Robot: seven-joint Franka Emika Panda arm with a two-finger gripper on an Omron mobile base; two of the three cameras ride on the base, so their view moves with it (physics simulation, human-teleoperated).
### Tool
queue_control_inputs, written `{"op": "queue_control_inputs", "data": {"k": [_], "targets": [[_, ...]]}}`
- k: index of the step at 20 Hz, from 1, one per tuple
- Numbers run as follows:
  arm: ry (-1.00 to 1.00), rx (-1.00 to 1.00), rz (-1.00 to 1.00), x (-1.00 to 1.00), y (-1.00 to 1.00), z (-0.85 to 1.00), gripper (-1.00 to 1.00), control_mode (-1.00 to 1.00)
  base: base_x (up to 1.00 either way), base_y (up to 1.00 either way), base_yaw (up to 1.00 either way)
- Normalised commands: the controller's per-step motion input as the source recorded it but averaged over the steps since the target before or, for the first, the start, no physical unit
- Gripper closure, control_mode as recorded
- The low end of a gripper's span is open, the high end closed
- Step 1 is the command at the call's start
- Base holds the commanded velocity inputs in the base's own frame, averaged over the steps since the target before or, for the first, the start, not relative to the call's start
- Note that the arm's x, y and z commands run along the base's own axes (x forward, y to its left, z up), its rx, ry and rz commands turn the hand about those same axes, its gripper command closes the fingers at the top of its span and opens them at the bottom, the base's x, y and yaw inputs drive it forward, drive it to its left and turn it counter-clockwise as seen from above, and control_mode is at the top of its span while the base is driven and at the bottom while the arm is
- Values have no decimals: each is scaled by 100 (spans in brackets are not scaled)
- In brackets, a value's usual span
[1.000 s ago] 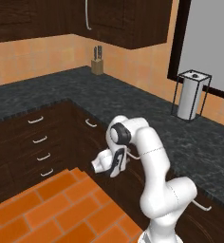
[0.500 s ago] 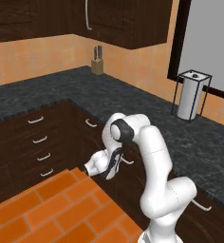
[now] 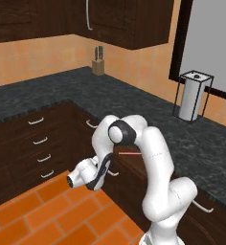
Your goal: Take a straw from the drawer in front and place it inside the glass cup on the dining counter.
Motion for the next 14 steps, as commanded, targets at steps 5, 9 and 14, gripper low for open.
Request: {"op": "queue_control_inputs", "data": {"k": [5, 9, 14], "targets": [[18, 6, 11, -42, 100, 17, 100, -100, 0, 0, 0], [16, 8, 12, -43, 100, 16, -100, -100, 0, 0, 0], [21, 21, 6, -31, 56, 40, -100, -100, 0, 0, 0]]}}
